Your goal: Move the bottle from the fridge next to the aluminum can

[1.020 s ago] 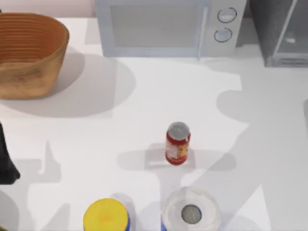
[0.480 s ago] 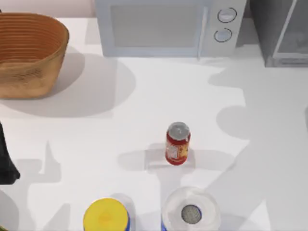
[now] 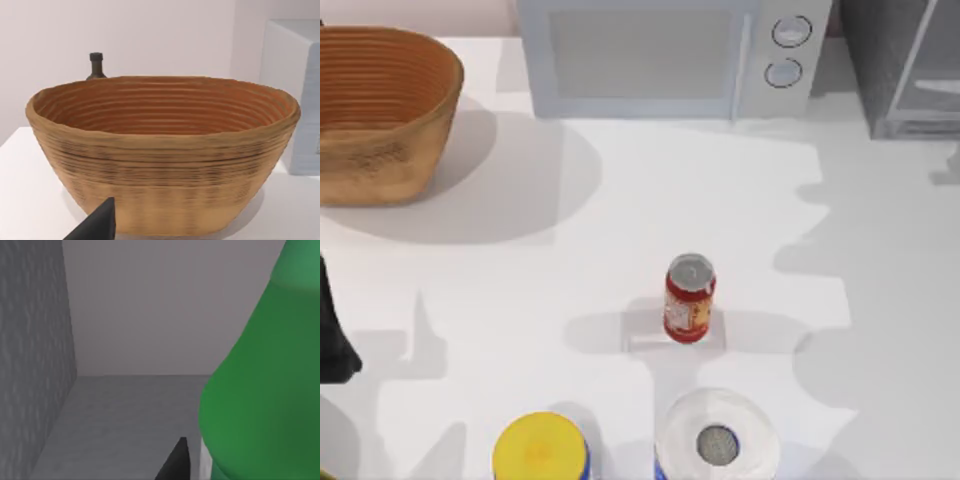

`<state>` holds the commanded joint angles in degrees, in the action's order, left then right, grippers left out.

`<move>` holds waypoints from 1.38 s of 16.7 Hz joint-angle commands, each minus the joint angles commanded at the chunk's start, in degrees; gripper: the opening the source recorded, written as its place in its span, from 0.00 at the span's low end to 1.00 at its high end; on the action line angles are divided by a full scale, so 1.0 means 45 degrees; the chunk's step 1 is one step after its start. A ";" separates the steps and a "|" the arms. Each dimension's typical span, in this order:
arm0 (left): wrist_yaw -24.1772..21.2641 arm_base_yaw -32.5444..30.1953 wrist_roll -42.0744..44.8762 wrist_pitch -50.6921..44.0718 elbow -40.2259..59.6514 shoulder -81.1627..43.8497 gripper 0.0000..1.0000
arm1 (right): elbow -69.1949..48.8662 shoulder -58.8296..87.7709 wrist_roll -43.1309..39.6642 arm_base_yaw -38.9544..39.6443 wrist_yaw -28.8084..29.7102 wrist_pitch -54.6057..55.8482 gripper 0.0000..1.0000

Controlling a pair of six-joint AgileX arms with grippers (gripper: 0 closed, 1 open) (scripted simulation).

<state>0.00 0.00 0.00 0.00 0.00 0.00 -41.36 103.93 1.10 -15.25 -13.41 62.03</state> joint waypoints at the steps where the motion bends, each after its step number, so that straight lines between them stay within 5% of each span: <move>1: 0.0000 0.0000 0.0000 0.0000 0.0000 0.0000 1.00 | 0.0215 -0.0176 -0.0001 -0.0035 -0.0036 0.0113 0.00; 9: 0.0000 0.0000 0.0000 0.0000 0.0000 0.0000 1.00 | 0.0660 -0.0025 0.0107 0.0883 0.0834 0.0674 0.00; 19: 0.0000 0.0000 0.0000 0.0000 0.0000 0.0000 1.00 | 0.4827 -0.0113 0.0549 0.9736 0.9143 0.3863 0.00; 23: 0.0000 0.0000 0.0000 0.0000 0.0000 0.0000 1.00 | 0.6181 -0.0520 0.0645 1.1919 1.1314 0.4538 0.00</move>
<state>0.00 0.00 0.00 0.00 0.00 0.00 -13.55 101.59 4.00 38.39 37.50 82.46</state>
